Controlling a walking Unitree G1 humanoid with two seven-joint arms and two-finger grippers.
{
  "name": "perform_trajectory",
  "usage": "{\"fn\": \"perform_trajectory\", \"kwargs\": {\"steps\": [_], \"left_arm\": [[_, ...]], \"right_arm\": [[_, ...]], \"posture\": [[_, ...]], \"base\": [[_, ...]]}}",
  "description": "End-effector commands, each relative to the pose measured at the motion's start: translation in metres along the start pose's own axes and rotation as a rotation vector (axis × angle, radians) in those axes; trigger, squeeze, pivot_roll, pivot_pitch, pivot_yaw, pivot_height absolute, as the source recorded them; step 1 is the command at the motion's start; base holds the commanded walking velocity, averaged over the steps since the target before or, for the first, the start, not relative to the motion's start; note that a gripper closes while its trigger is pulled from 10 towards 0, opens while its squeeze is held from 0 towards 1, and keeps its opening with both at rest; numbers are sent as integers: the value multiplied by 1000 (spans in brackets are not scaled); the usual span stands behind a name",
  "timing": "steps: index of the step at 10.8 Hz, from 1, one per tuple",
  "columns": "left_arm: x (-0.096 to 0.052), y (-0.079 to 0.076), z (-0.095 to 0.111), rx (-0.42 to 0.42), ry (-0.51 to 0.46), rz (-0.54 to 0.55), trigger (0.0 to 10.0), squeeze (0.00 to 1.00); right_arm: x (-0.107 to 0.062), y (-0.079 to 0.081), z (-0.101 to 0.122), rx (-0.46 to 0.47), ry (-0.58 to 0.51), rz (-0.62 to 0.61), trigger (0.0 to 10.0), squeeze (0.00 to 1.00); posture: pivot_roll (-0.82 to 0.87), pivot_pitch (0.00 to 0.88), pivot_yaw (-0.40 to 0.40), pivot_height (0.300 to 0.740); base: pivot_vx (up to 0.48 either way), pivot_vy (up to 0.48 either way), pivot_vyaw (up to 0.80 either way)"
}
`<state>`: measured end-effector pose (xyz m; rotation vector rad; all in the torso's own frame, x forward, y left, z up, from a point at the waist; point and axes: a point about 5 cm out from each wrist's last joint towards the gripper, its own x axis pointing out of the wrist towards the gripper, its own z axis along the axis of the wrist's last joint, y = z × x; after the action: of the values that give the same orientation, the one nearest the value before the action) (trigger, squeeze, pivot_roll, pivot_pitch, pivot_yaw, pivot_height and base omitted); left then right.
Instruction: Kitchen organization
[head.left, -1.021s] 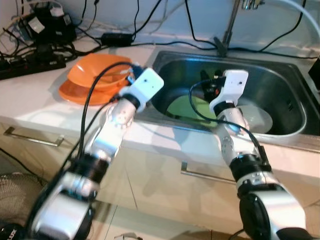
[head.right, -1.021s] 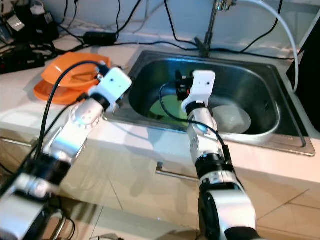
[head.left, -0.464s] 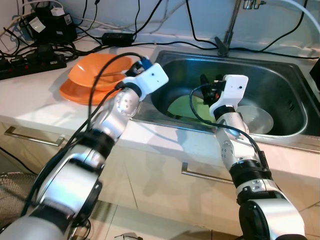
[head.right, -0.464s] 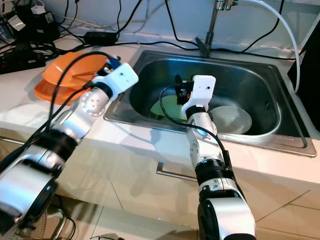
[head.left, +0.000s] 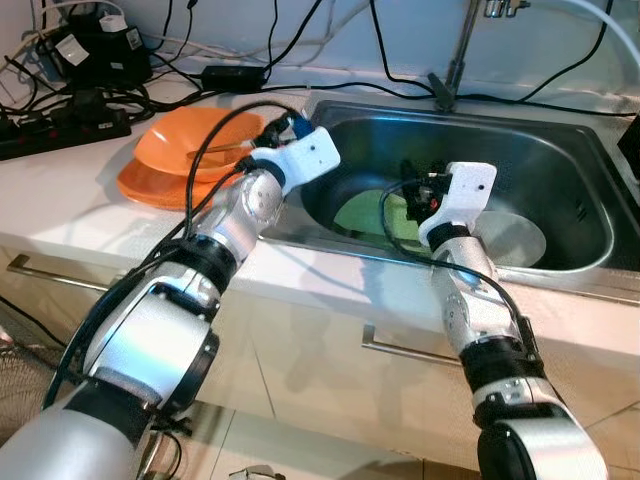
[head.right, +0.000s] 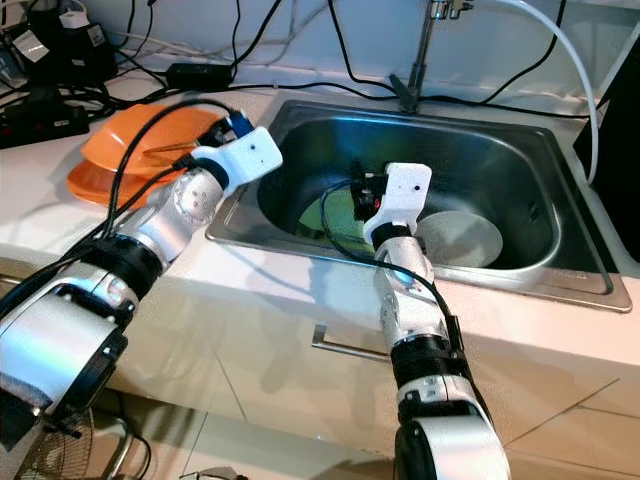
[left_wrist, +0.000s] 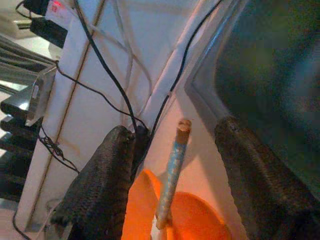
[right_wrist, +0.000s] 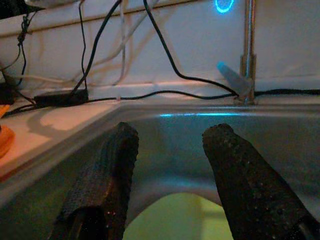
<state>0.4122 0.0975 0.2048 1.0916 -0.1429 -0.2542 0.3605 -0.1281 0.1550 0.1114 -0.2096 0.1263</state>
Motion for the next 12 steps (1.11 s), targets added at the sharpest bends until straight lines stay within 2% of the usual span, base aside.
{"fn": "perform_trajectory", "kwargs": {"steps": [1, 4, 7, 9, 10, 11, 12], "left_arm": [[2, 3, 5, 34, -12, 14, 10000, 0], [4, 1, 5, 47, 15, 20, 10000, 0], [6, 15, 5, 47, 45, 95, 10000, 0], [6, 16, 0, 70, 78, 101, 10000, 0], [5, 17, -3, 75, 96, 97, 6275, 0], [5, 17, -5, 79, 103, 100, 0, 0], [4, 18, -7, 75, 115, 107, 0, 0]], "right_arm": [[-1, 1, 1, -3, 2, 1, 10000, 0], [-11, -2, 0, -2, 13, -16, 10000, 0], [-18, -3, 1, 5, 18, -28, 10000, 0], [-21, -4, 0, 3, 28, -35, 10000, 0], [-23, -4, 0, 2, 31, -36, 10000, 0], [-24, -5, 1, 2, 34, -40, 10000, 0], [-26, -6, 0, -1, 40, -46, 10000, 0]], "posture": [[25, 30, 35, 740], [-4, 52, 36, 740], [-25, 63, 30, 740], [-37, 67, 29, 740], [-39, 68, 29, 740], [-43, 72, 27, 740], [-43, 75, 24, 740]], "base": [[0, 0, 0], [0, 0, 0], [0, 0, 0], [0, 0, 0], [0, 0, 0], [0, 0, 0], [0, 0, 0]]}}
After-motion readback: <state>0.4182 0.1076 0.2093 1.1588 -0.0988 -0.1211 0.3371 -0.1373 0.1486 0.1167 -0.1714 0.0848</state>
